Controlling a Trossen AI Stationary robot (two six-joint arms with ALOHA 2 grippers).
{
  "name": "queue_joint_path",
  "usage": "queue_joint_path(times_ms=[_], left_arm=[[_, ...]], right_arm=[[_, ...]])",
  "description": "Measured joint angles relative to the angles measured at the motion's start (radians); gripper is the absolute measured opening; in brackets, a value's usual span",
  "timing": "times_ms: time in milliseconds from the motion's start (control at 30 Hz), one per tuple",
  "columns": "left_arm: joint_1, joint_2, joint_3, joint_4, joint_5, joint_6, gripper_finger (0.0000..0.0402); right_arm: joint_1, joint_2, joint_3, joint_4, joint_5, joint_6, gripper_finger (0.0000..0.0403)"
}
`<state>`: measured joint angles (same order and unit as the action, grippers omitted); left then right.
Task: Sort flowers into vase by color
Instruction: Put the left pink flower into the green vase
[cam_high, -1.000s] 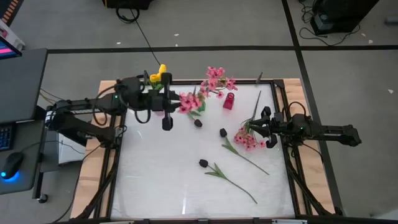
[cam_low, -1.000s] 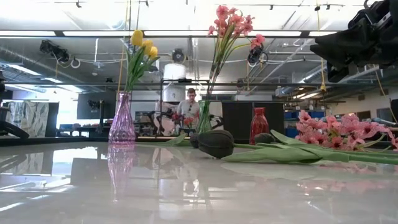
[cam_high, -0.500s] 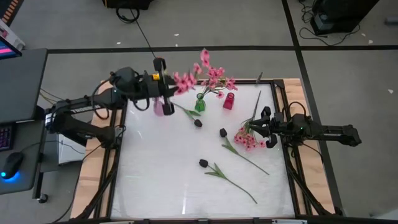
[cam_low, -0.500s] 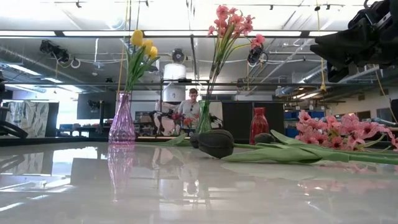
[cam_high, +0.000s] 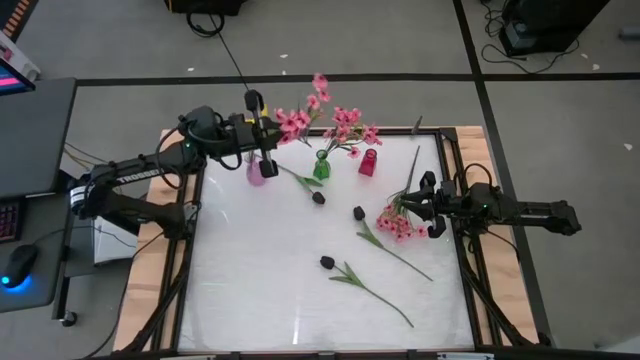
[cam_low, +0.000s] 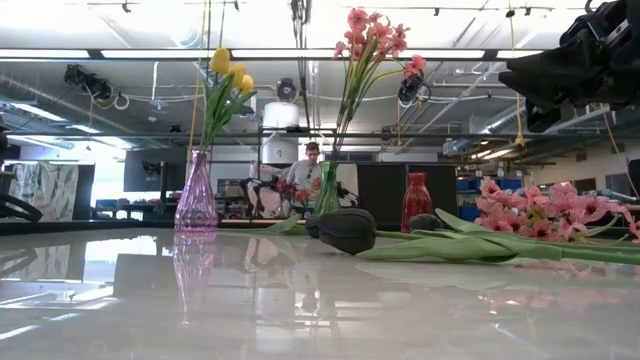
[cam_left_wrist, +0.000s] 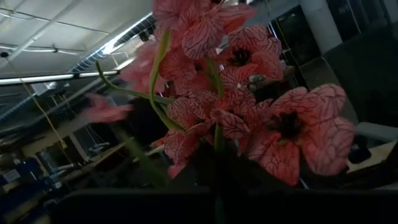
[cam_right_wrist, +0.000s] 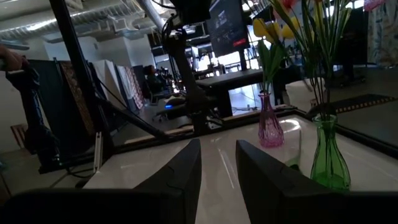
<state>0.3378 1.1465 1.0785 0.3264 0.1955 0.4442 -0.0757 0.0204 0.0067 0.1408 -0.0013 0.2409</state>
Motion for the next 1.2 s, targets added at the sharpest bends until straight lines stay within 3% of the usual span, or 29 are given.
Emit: queue_joint_path(times_ms=[400, 1200], left_arm=[[0.000, -0.018, -0.138, 0.197, 0.001, -0.102, 0.0007], [0.035, -0.009, -0.205, 0.294, 0.010, -0.091, 0.0008]], right_arm=[[0.000, 0.000, 0.000, 0.000, 0.000, 0.000, 0.0110], [0.000, 0.000, 0.000, 0.000, 0.000, 0.000, 0.0110]])
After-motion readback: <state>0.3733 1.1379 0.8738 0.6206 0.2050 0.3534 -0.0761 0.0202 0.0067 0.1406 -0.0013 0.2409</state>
